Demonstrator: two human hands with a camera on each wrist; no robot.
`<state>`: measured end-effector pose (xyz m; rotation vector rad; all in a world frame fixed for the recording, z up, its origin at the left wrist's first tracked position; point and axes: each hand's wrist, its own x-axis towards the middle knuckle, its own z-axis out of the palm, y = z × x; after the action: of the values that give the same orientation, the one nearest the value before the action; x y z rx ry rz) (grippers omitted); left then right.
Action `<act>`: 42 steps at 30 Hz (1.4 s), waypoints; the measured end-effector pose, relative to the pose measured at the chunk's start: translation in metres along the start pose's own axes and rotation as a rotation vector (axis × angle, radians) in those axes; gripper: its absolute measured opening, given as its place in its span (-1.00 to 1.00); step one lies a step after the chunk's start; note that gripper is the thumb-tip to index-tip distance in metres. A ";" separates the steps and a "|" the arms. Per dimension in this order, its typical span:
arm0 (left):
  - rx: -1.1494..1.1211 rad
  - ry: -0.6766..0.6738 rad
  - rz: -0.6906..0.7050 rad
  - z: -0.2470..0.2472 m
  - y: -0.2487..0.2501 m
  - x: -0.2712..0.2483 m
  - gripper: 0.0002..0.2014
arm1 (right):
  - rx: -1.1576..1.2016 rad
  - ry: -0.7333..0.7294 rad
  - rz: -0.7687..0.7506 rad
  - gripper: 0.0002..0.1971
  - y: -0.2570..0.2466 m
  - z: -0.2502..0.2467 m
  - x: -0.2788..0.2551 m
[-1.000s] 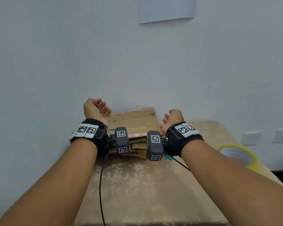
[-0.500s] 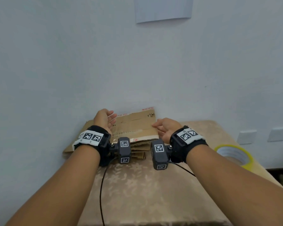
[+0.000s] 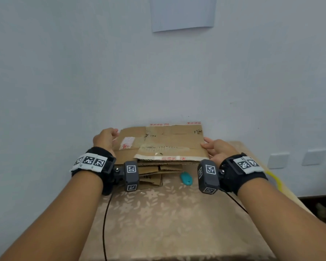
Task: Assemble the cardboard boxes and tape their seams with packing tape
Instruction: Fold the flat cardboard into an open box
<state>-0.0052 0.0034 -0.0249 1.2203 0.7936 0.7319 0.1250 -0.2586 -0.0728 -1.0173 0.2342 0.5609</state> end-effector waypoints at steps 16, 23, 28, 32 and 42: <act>0.254 0.085 -0.023 -0.001 -0.028 0.026 -0.70 | -0.007 0.027 -0.008 -0.51 -0.011 -0.024 0.014; 0.348 0.091 0.039 0.005 -0.036 0.017 -0.87 | -0.023 0.011 0.032 -0.70 -0.011 -0.022 0.021; 0.381 0.063 0.004 -0.003 -0.034 0.016 -0.72 | -0.035 -0.007 0.048 -0.69 -0.005 -0.021 0.026; 0.417 0.036 0.031 -0.004 -0.031 0.013 -0.79 | -0.020 -0.036 0.050 -0.73 -0.003 -0.013 0.023; 0.357 -0.142 0.029 0.010 -0.011 -0.001 -0.38 | 0.069 -0.223 -0.017 -0.75 -0.008 0.020 0.014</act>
<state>0.0031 -0.0050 -0.0336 1.5896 0.8108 0.5325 0.1397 -0.2404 -0.0625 -0.8812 0.0473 0.6415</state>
